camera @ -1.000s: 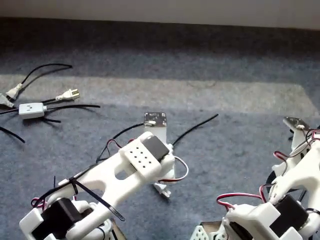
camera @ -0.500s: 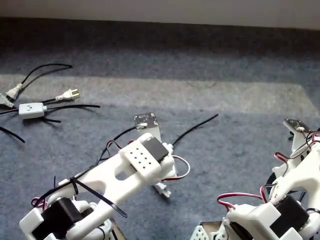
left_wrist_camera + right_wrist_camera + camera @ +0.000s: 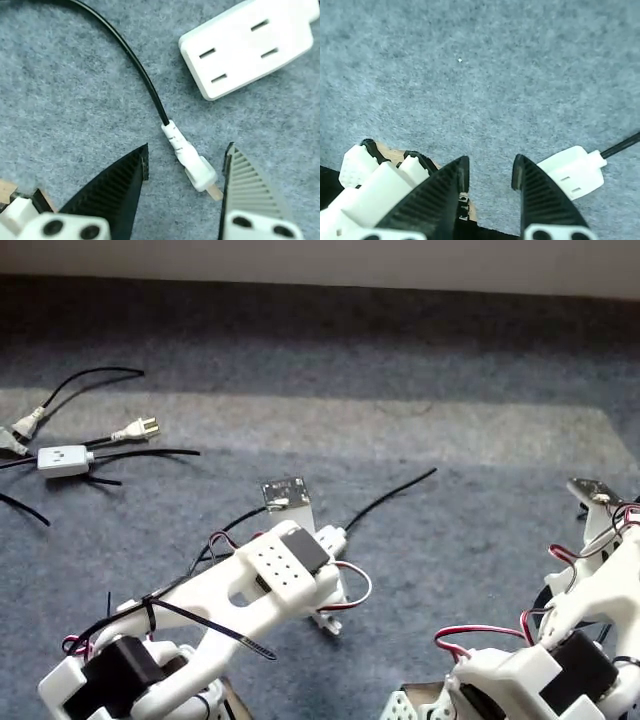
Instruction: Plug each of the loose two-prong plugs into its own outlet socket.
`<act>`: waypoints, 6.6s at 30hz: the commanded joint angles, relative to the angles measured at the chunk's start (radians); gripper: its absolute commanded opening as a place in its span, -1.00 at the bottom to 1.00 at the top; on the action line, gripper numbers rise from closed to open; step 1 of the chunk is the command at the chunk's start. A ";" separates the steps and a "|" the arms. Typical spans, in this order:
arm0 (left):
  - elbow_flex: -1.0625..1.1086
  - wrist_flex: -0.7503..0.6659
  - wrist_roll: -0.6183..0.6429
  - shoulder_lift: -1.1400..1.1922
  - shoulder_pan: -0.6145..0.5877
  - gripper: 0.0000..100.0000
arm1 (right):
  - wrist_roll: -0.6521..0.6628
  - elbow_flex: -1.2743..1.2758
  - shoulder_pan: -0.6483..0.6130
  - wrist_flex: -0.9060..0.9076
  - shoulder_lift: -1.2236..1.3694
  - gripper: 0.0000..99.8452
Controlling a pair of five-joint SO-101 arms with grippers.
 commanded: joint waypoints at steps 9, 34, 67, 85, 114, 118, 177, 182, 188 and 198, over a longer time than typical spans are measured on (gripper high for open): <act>0.042 -0.083 0.008 -0.022 0.015 -0.50 | 0.009 0.001 0.062 0.004 -0.047 -0.70; -0.064 -0.081 0.000 -0.031 -0.226 -0.97 | 0.011 0.001 0.068 0.004 -0.048 -0.70; 0.197 -0.594 -1.596 -0.022 -1.147 -0.63 | 0.009 0.004 0.108 0.005 -0.039 -0.70; 0.197 -0.592 -1.364 -0.022 -1.168 -0.63 | 0.009 0.050 0.114 0.005 -0.048 -0.70; -0.202 -0.069 -1.565 0.120 -1.061 -0.74 | 0.012 0.050 0.108 0.061 -0.047 -0.70; -0.298 -0.068 -1.565 0.289 -1.066 -0.74 | 0.012 0.050 0.105 0.061 -0.047 -0.70; -1.319 0.629 -1.341 0.484 -0.705 -0.97 | -0.110 0.050 0.008 0.127 -0.048 -0.70; -1.233 0.629 -1.134 0.440 -0.590 -0.97 | -0.193 0.047 -0.070 0.131 -0.048 -0.70; -1.182 0.629 -1.031 0.321 -0.440 -0.97 | -0.328 0.042 -0.194 0.130 -0.048 -0.70; -1.241 0.624 -0.875 0.002 -0.358 -0.96 | -0.571 0.039 -0.418 0.064 -0.050 -0.70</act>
